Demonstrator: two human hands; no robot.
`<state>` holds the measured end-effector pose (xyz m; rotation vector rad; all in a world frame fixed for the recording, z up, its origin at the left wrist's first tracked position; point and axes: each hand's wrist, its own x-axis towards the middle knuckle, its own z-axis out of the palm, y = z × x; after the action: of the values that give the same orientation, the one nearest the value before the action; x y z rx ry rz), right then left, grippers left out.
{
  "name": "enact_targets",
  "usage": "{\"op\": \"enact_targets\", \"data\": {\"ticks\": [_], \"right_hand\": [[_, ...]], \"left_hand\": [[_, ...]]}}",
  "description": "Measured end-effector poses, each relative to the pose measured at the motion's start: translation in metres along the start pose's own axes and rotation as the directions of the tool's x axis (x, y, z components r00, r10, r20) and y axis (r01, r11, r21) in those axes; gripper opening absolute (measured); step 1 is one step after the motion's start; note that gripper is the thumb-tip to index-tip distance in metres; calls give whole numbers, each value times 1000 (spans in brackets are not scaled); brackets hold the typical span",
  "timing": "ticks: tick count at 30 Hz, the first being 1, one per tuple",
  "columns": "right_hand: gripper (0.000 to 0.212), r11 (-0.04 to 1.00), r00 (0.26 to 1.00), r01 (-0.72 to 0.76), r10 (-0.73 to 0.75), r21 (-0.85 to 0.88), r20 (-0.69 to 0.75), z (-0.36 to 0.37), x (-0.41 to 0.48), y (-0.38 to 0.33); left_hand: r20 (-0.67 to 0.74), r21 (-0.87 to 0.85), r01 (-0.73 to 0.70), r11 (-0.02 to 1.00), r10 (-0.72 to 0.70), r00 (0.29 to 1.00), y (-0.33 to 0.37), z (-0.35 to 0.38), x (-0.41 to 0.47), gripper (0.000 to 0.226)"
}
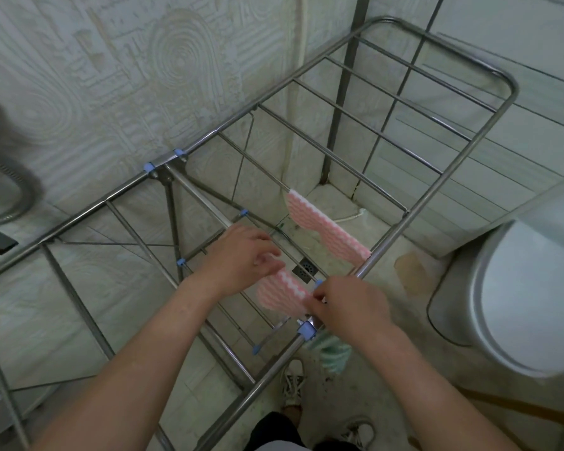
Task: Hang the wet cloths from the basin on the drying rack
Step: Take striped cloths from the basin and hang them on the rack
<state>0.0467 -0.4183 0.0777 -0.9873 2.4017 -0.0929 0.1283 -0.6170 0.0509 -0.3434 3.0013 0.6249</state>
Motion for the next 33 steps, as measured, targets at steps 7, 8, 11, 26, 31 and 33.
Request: {"op": "enact_targets", "data": {"ticks": [7,8,11,26,31,33], "right_hand": [[36,999,999,17,-18,45,27,-2,1,7],[33,995,998,21,-26,102,51,-5,-1,9],[19,925,992,10,-58,379,114,-28,-11,21],[22,526,913,280,113,803,-393,-125,-52,36],[19,726,809,346,90,594,-581,-136,-50,39],[20,649,772,417,117,636,-625,-143,-45,42]], "left_hand": [[90,8,-13,1000,12,996,-9,4,-10,56],[109,17,-2,1000,0,994,-8,4,-9,57],[84,-41,21,999,-17,996,8,-8,-8,52],[-41,-925,-49,378,30,999,126,-51,3,20],[-79,-787,-82,611,33,996,110,-93,25,4],[-36,-720,-52,692,38,999,105,-111,36,9]]}}
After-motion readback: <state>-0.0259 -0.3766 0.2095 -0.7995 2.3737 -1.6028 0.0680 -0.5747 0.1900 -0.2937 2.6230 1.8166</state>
